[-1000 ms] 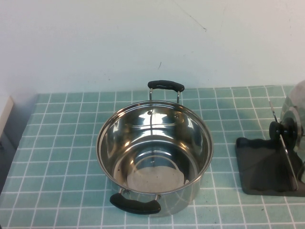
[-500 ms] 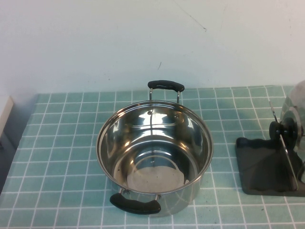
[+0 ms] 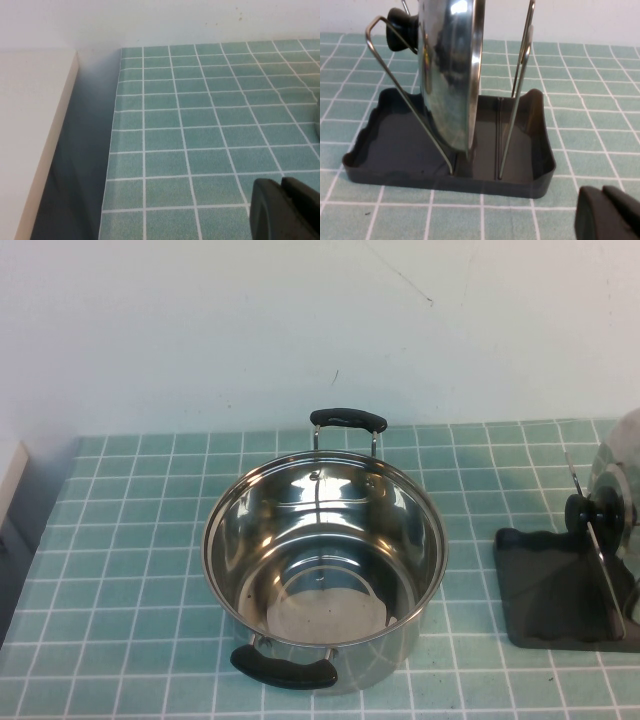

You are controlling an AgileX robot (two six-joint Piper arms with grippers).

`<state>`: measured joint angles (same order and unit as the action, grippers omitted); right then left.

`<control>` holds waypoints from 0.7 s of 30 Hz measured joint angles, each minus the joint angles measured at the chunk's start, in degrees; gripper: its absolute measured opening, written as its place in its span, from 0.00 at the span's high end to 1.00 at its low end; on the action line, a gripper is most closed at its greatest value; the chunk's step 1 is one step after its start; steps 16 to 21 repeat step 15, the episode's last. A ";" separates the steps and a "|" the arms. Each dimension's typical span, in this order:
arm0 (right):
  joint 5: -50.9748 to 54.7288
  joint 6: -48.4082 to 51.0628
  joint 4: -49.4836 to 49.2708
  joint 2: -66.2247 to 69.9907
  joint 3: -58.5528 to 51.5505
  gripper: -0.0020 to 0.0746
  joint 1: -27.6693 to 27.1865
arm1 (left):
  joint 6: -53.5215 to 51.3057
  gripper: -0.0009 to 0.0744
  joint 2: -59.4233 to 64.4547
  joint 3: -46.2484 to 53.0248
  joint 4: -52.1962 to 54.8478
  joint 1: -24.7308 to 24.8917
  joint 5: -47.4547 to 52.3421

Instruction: Put pot lid on rack

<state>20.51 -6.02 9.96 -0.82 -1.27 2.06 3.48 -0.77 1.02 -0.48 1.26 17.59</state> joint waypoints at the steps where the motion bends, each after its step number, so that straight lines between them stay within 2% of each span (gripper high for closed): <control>1: 0.00 0.00 0.00 0.00 0.00 0.98 0.00 | 0.00 0.99 0.00 0.00 0.00 0.11 0.00; 21: 0.00 0.00 0.00 0.00 0.00 0.98 0.00 | 0.00 0.99 0.00 0.00 -1.44 0.11 -0.03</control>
